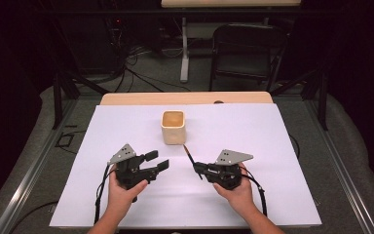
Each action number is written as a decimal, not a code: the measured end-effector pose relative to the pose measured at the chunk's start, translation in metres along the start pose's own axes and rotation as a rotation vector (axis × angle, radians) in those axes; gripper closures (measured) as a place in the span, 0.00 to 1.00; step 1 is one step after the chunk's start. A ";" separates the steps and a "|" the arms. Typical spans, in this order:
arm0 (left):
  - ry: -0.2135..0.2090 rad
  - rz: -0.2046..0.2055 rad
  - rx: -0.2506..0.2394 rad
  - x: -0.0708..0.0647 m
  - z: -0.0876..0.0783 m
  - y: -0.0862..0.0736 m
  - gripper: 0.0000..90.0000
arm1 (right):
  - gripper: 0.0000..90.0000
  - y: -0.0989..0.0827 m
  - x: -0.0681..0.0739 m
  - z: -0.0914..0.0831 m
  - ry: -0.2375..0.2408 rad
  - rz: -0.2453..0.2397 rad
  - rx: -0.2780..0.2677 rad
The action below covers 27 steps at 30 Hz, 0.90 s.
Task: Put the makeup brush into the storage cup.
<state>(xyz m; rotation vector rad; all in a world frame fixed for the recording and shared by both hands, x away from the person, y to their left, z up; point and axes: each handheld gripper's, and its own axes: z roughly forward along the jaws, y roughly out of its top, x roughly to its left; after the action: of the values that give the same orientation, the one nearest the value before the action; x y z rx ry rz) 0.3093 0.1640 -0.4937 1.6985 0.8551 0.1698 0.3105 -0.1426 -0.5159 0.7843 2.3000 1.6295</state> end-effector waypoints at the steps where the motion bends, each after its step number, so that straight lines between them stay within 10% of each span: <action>1: 0.001 -0.003 -0.004 -0.001 0.001 0.001 0.39 | 0.93 0.000 0.000 0.000 -0.001 0.000 -0.001; 27: -0.064 -0.046 -0.016 -0.013 0.028 0.013 0.28 | 0.93 0.000 -0.002 0.000 -0.019 0.012 -0.014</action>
<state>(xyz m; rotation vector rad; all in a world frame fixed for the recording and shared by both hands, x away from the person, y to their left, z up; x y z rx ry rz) 0.3203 0.1328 -0.4870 1.6591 0.8425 0.0908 0.3122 -0.1438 -0.5162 0.8083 2.2731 1.6335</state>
